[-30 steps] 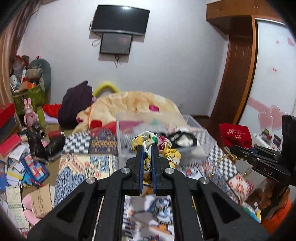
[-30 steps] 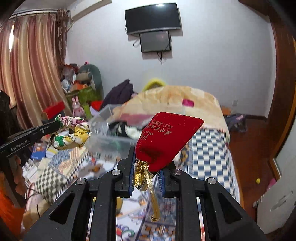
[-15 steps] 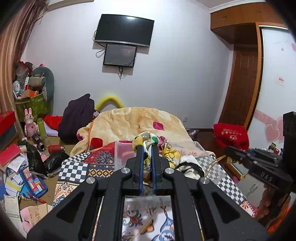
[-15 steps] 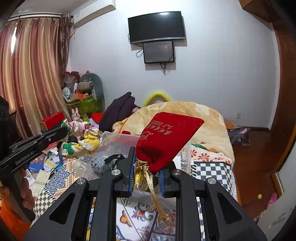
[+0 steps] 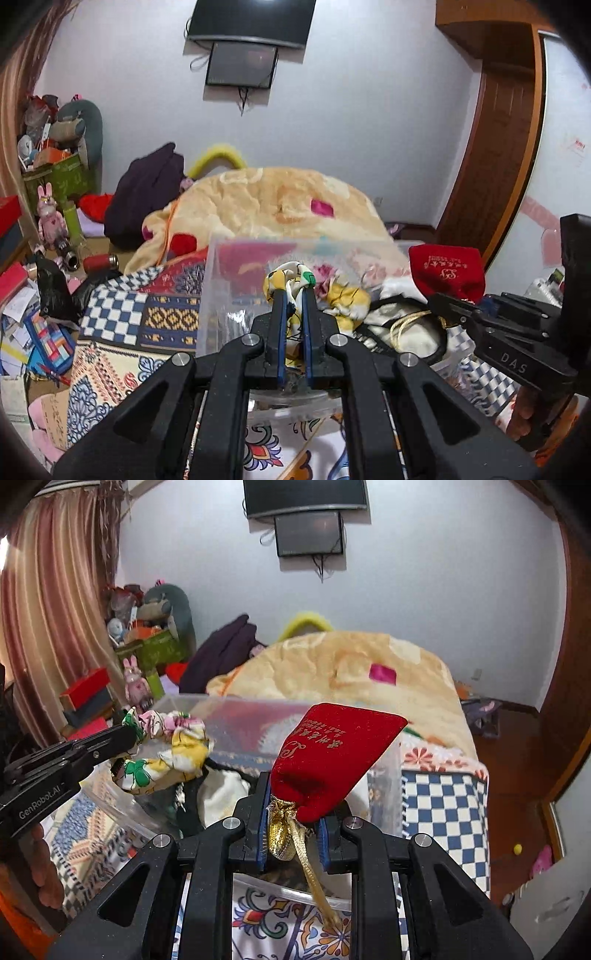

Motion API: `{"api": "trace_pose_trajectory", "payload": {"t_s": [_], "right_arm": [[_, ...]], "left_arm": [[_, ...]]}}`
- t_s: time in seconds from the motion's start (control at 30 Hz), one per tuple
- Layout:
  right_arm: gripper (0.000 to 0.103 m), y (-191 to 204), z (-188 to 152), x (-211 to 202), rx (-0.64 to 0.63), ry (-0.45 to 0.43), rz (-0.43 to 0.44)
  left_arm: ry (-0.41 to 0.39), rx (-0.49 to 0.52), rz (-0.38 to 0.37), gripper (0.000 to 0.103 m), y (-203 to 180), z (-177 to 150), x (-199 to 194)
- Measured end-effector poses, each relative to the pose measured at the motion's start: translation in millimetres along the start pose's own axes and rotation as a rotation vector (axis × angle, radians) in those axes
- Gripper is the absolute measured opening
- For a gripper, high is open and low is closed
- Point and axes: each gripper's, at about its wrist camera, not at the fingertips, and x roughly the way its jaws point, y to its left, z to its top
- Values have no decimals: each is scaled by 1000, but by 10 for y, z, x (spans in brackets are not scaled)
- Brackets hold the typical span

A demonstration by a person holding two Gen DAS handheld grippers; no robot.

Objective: Organize soft objects
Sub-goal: 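Drop the scrunchie into the box with the left gripper while the right drops the red pouch in, then grasp the beaded bracelet with the left gripper while the right grasps the yellow-green sponge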

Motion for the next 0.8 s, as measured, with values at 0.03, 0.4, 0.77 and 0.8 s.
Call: {"api": "trace_pose_trajectory", "payload": {"t_s": [0.03, 0.4, 0.77, 0.8], "right_arm": [[19, 6, -11, 15, -2, 8, -3], [42, -33, -51, -20, -9, 50, -35], [53, -59, -114, -257, -6, 40, -22], [59, -57, -122, -292, -5, 33, -23]], "left_arm": [[10, 0, 1, 7, 1, -20, 33], [76, 5, 10, 13, 22, -137, 88], [40, 35, -25, 35, -53, -154, -307], [31, 37, -29, 37, -60, -150, -357]]}}
